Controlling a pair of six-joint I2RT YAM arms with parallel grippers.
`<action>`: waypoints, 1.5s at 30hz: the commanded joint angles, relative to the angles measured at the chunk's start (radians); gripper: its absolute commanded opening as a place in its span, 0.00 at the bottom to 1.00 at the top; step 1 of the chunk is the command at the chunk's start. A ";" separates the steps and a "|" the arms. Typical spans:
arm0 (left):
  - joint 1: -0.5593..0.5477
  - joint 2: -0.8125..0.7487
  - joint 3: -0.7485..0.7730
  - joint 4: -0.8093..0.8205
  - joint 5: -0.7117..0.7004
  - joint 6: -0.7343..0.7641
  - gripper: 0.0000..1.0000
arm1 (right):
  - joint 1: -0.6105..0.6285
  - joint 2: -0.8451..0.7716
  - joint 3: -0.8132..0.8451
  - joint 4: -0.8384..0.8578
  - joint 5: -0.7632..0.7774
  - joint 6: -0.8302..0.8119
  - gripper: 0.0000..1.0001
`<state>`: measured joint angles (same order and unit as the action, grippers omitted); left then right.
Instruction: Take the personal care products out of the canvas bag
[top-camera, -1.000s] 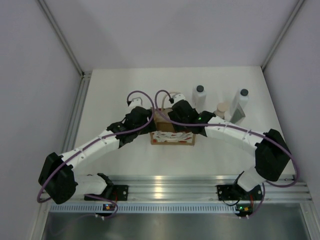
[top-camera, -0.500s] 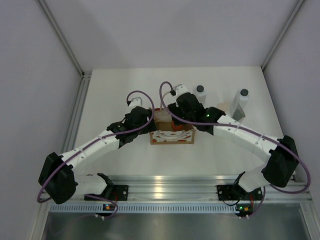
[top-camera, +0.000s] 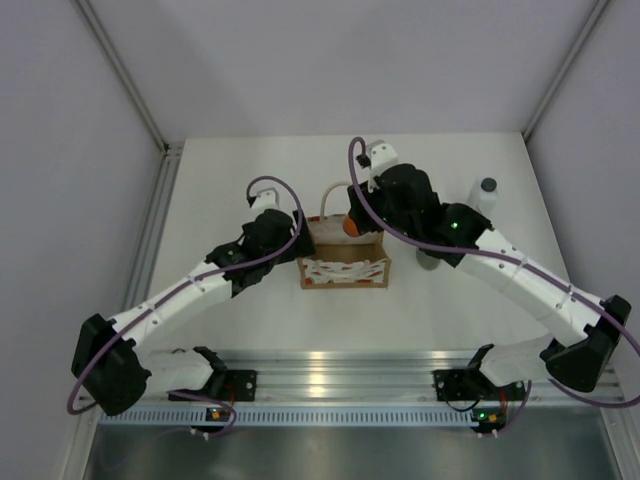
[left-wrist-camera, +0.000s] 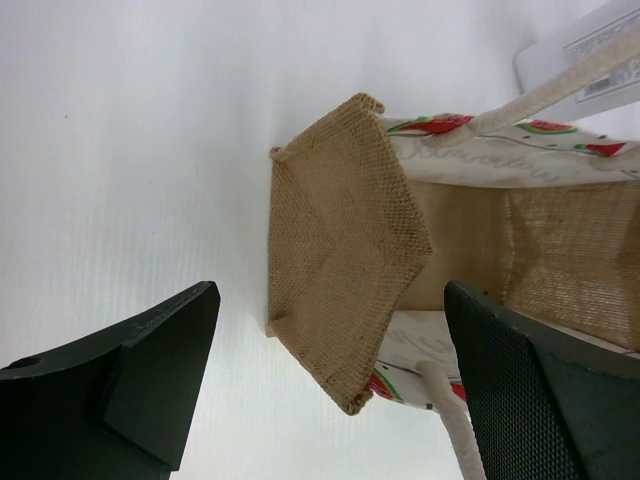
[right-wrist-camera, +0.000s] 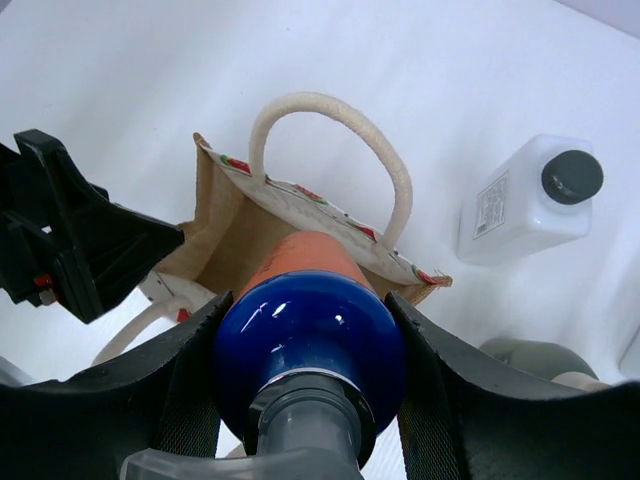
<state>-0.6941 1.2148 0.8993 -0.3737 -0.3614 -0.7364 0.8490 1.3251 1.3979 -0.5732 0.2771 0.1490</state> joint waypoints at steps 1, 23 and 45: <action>0.002 -0.064 0.046 0.013 -0.037 -0.012 0.98 | 0.015 -0.084 0.113 0.013 0.008 -0.026 0.00; 0.004 -0.214 0.153 -0.197 -0.184 0.112 0.98 | -0.044 -0.452 -0.287 -0.220 0.266 0.185 0.00; 0.025 -0.446 0.167 -0.505 -0.206 0.245 0.98 | -0.045 -0.491 -0.730 0.038 0.158 0.256 0.00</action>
<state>-0.6704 0.8150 1.0786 -0.8562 -0.5850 -0.5419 0.8150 0.8440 0.6842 -0.6914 0.4252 0.3920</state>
